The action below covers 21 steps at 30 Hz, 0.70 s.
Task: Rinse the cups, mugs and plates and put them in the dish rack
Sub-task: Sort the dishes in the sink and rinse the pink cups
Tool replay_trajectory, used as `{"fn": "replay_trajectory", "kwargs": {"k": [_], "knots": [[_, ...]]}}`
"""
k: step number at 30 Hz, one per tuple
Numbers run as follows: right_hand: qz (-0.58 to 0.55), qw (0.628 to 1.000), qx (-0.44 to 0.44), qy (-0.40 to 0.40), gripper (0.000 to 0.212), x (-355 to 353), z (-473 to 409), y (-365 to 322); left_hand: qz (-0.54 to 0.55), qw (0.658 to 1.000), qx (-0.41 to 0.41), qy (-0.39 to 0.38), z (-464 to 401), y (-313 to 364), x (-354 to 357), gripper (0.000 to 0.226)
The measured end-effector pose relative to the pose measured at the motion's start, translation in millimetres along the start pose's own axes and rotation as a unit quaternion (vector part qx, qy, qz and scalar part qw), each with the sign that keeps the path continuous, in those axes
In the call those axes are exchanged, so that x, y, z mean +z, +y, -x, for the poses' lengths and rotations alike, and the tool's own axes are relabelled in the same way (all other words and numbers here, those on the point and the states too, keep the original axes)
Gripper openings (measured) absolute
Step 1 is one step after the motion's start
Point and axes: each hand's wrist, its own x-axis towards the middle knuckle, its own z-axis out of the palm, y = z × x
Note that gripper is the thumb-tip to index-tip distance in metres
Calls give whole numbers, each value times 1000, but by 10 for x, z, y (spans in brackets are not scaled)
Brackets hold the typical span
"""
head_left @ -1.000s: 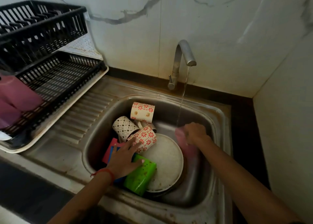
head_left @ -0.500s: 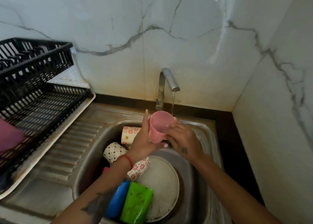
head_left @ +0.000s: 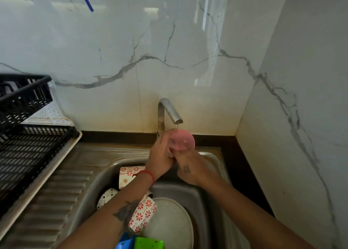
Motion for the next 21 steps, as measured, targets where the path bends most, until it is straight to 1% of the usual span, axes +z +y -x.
{"fn": "replay_trajectory", "kwargs": {"k": [1,3,4,5,6,7,9,10,11,12,13,14,15,16,17,18,19,20,21], "knots": [[-48,999,25,4,54,34,6,-68,2,1000,14,1,-12,24,13,63],[-110,993,36,27,50,122,-12,-137,-21,998,51,0,-32,36,-11,65],[-116,993,31,9,50,112,10,-112,-51,996,74,-12,-44,21,-41,67],[-91,995,23,-27,51,71,36,-43,-83,992,91,-32,-57,4,-76,71],[-31,997,8,-69,52,43,54,60,-110,988,94,-56,-63,-5,-111,75],[52,994,-21,-96,53,4,60,159,-124,986,88,-69,-65,-8,-131,77],[183,975,-74,-105,56,-48,12,275,-132,987,80,-47,-49,-3,-114,79],[195,974,-72,-93,53,-48,-39,252,-131,988,74,-30,-35,4,-88,78],[156,984,-42,-78,49,-29,-85,192,-126,990,66,-17,-26,11,-58,77],[54,997,8,-60,42,-12,-118,102,-117,991,62,-12,-11,18,-36,76],[-69,995,55,-52,37,18,-148,-2,-105,992,65,-14,5,20,-24,75],[-180,978,88,-51,33,55,-170,-90,-94,993,74,-22,20,15,-31,75],[-249,962,106,-42,30,89,-186,-137,-94,991,89,-31,29,4,-55,77],[-273,955,109,-32,28,119,-184,-147,-110,987,109,-42,23,-13,-93,79],[-265,959,99,-31,28,125,-160,-125,-135,981,128,-56,3,-35,-136,81],[-206,975,66,-39,28,118,-122,-62,-159,975,136,-71,-15,-51,-180,82],[-98,994,7,-46,30,97,-77,26,-175,972,133,-83,-33,-64,-217,82],[17,997,-57,-51,34,76,-48,125,-184,971,124,-91,-50,-81,-239,81],[110,986,-111,-50,37,57,-26,218,-189,971,113,-95,-62,-101,-251,79]]}}
